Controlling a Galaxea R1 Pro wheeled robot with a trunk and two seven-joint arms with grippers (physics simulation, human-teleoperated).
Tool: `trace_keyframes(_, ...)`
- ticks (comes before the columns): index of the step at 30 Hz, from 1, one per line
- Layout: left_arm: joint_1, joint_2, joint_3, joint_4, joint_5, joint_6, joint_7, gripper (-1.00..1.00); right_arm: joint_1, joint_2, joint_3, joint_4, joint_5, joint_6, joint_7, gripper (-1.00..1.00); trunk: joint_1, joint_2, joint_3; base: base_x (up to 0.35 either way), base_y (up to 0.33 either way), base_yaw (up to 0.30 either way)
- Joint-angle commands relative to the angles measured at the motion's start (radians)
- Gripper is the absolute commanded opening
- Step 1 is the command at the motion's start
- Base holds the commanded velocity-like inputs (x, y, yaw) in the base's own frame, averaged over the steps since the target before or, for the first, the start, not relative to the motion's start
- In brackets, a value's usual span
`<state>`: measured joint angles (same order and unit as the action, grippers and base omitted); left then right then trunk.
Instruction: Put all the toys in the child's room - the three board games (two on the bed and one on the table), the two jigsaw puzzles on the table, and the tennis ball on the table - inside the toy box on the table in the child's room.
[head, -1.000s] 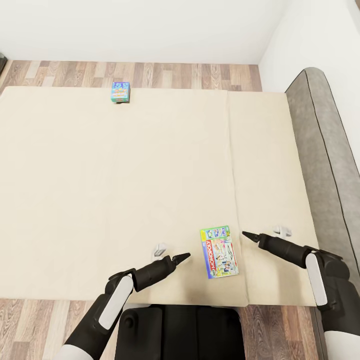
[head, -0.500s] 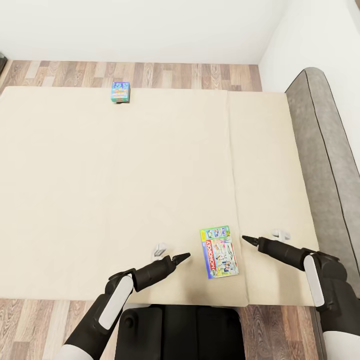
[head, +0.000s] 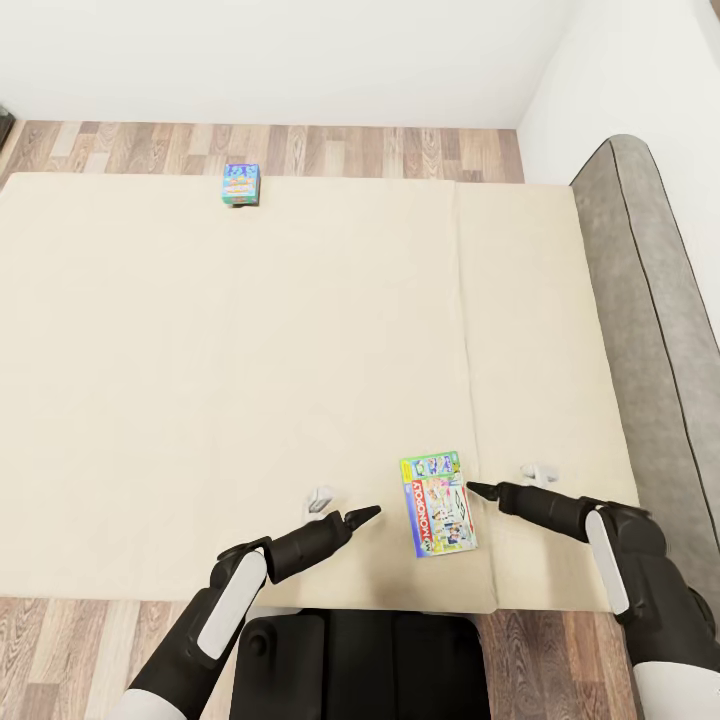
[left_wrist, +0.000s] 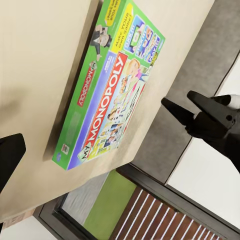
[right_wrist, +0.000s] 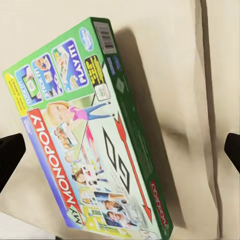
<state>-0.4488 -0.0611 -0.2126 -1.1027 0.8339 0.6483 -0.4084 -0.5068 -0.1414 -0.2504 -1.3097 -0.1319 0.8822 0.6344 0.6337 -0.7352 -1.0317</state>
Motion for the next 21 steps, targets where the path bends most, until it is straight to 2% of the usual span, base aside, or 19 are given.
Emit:
trace_keyframes(1, 0.0, 0.0, 0.001, 0.0, 0.005, 0.007, 0.0, 1.0, 0.0, 0.0, -0.001, 0.0, -0.008, 0.008, -0.002, 1.0, 0.0, -0.001, -0.001, 0.0, 0.0, 0.0)
trace_keyframes(7, 0.0, 0.0, 0.001, 0.0, 0.005, 0.007, 0.0, 1.0, 0.0, 0.001, 0.015, 0.009, -0.006, 0.008, -0.003, 1.0, 0.0, -0.001, -0.001, 0.0, 0.0, 0.0)
trace_keyframes(21, 0.0, 0.0, 0.001, 0.0, 0.005, 0.007, 0.0, 1.0, 0.0, 0.002, 0.026, 0.014, -0.005, 0.008, -0.004, 1.0, 0.0, -0.001, -0.001, 0.0, 0.0, 0.0)
